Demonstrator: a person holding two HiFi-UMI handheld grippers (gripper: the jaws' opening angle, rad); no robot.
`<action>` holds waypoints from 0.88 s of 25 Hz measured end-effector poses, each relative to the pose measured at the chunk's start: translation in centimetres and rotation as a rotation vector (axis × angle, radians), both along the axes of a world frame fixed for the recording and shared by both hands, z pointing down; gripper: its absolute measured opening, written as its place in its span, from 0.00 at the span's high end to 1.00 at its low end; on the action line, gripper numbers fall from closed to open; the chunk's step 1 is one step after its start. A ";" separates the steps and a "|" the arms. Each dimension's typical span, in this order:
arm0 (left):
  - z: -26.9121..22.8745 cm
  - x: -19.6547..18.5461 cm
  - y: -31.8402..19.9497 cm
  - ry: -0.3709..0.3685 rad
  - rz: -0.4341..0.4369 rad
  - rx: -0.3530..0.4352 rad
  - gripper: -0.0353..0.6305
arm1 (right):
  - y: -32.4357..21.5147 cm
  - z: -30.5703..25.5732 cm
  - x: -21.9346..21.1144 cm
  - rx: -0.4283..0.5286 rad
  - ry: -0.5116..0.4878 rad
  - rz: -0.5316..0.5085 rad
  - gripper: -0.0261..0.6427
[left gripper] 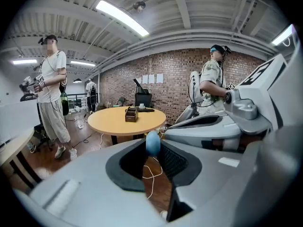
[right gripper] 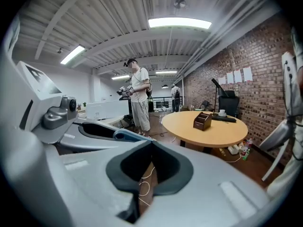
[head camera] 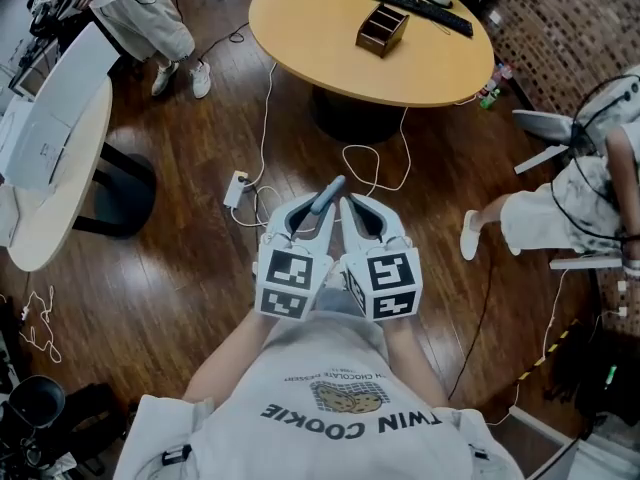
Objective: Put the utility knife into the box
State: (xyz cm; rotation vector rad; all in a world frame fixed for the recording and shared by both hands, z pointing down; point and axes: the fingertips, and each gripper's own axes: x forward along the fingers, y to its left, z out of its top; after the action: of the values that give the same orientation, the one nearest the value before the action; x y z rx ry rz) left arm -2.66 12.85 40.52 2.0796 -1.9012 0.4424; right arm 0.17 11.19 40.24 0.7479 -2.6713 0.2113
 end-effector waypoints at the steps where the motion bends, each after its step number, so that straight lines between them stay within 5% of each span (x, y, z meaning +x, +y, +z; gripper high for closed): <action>1: 0.0 0.1 -1.0 -0.002 -0.002 -0.002 0.84 | -1.1 0.0 0.1 -0.002 -0.001 -0.003 0.96; 22: 0.1 0.9 -15.4 -0.062 -0.004 -0.018 0.84 | -14.6 0.6 1.1 -0.023 -0.025 -0.020 0.96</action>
State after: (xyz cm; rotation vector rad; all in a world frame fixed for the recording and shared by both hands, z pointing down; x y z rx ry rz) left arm -1.72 -2.55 40.61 2.0736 -1.9285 0.5270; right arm 1.26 -3.43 40.79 0.7153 -2.6946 0.2470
